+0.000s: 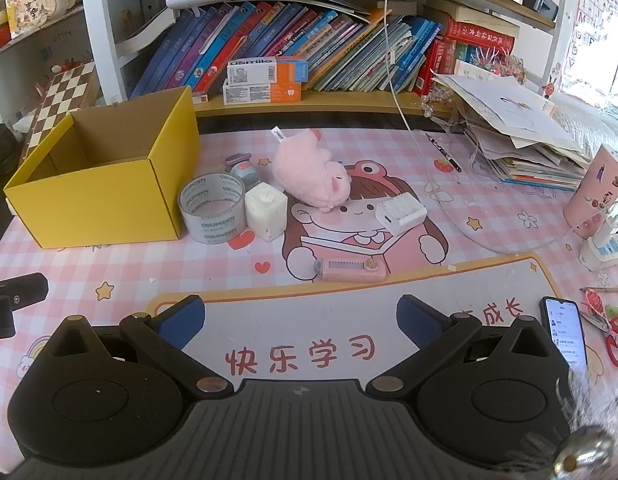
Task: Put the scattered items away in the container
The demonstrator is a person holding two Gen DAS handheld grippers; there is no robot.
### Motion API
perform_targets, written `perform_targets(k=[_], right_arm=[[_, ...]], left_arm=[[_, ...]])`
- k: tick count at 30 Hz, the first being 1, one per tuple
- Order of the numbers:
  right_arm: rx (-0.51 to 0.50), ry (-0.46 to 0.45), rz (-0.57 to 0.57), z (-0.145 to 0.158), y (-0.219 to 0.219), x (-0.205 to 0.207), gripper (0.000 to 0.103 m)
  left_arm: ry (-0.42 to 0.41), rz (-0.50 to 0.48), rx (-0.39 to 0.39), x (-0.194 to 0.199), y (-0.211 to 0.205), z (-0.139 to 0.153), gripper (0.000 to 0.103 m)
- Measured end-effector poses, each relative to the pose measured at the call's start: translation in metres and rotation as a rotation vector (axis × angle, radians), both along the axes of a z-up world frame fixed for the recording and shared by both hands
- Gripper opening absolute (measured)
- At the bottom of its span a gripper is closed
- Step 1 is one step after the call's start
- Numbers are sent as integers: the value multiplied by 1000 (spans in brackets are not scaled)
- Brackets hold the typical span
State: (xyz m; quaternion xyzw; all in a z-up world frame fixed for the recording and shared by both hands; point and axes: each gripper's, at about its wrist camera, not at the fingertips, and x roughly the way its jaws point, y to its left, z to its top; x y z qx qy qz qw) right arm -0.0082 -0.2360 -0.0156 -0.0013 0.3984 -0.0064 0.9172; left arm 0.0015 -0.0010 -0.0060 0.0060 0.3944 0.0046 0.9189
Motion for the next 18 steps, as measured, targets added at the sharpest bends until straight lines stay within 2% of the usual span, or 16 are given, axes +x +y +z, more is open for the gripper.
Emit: perform_targets(k=[18], right_arm=[[-2,6,-1,-3,3,2,103]], left_arm=[[11,-14,-9,3,0,0,103]])
